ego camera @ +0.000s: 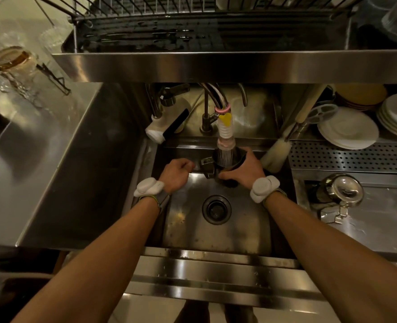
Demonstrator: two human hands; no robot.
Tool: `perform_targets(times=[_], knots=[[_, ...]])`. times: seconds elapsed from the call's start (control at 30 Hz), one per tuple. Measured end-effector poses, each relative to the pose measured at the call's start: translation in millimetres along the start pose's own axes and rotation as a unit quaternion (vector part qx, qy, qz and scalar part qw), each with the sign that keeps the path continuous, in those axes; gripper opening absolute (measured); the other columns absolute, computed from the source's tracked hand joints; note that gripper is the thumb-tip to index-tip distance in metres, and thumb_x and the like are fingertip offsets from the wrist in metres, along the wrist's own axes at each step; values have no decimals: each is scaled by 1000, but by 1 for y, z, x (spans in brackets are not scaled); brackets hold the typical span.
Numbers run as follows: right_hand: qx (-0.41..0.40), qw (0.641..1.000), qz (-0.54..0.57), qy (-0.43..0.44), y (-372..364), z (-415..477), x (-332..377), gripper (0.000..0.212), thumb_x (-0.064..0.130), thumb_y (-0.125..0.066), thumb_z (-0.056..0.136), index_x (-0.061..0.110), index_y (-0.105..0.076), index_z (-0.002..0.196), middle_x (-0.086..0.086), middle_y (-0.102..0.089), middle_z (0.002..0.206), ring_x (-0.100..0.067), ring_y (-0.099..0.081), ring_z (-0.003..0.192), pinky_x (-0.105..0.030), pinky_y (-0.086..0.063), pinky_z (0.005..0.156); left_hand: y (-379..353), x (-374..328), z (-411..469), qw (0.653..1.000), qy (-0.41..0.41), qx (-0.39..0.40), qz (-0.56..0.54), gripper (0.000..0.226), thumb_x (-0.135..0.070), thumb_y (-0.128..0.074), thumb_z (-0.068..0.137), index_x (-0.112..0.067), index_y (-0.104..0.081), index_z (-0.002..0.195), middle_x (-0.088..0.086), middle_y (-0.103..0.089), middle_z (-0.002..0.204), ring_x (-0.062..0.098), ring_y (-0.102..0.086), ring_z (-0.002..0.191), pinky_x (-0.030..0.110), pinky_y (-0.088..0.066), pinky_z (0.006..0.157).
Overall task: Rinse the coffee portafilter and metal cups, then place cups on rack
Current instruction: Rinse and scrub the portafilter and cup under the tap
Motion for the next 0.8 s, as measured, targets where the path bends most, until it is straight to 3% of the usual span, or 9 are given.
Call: perform_targets(times=[0.1, 0.23, 0.33, 0.4, 0.53, 0.67, 0.73, 0.8], knots=[[26, 1000, -1, 9, -8, -2, 5, 100, 35, -90, 42, 18, -39, 126, 7, -56, 113, -13, -53, 104, -22, -41, 85, -1, -1, 1, 1000, -2, -4, 6, 26, -21, -44, 97, -12, -67, 102, 10, -69, 104, 25, -64, 100, 31, -47, 90], [33, 999, -14, 4, 0, 1, -3, 98, 34, -91, 43, 15, -42, 126, 1, -58, 123, -16, -54, 111, -27, -43, 95, 4, -1, 2, 1000, -9, -9, -2, 26, -19, -43, 97, -12, -68, 100, 8, -70, 102, 25, -64, 100, 34, -49, 92], [-4, 1000, -11, 6, -1, 2, 3, 95, 31, -90, 47, 16, -40, 126, 2, -57, 116, -13, -53, 102, -21, -41, 83, 5, 2, 2, 1000, -5, -16, 10, 26, -21, -43, 96, -15, -68, 98, 4, -69, 97, 26, -65, 99, 34, -48, 91], [26, 1000, -8, 15, -8, 0, 6, 96, 34, -90, 44, 18, -41, 125, 6, -57, 112, -12, -54, 100, -18, -40, 79, 6, 6, 2, 999, 0, -15, 29, 27, -23, -42, 96, -16, -68, 102, 7, -70, 105, 26, -64, 101, 35, -48, 92], [55, 998, -14, 8, 0, -3, -3, 101, 30, -91, 44, 16, -40, 130, 0, -57, 124, -17, -54, 112, -28, -42, 94, 8, 9, 3, 1000, 3, -16, 21, 27, -22, -43, 96, -15, -68, 102, 10, -70, 106, 28, -64, 102, 37, -49, 94], [25, 1000, 8, 10, -5, -1, 8, 93, 32, -90, 45, 16, -43, 123, 4, -58, 114, -15, -55, 105, -26, -44, 87, 7, 10, 3, 999, 10, -15, 28, 27, -24, -42, 97, -15, -67, 97, 11, -69, 102, 30, -64, 99, 33, -47, 86], [56, 998, 13, 17, -12, -1, 14, 94, 34, -90, 43, 19, -42, 123, 6, -58, 111, -13, -56, 104, -24, -44, 86, 7, 7, 3, 999, 14, -18, 39, 29, -26, -41, 97, -12, -66, 95, 12, -68, 100, 31, -63, 99, 32, -44, 83], [83, 996, 6, 18, -11, -2, 10, 99, 33, -90, 41, 17, -43, 126, 4, -59, 116, -16, -57, 108, -30, -46, 92, 7, 2, 4, 999, 9, -20, 28, 31, -26, -40, 98, -11, -67, 99, 12, -69, 104, 30, -63, 101, 35, -47, 89]])
Point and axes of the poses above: each hand's wrist, its own z-axis towards the middle knuckle, its own y-axis out of the back of the hand, x = y × z, the point moved 3 cm from there along z, towards the middle knuckle
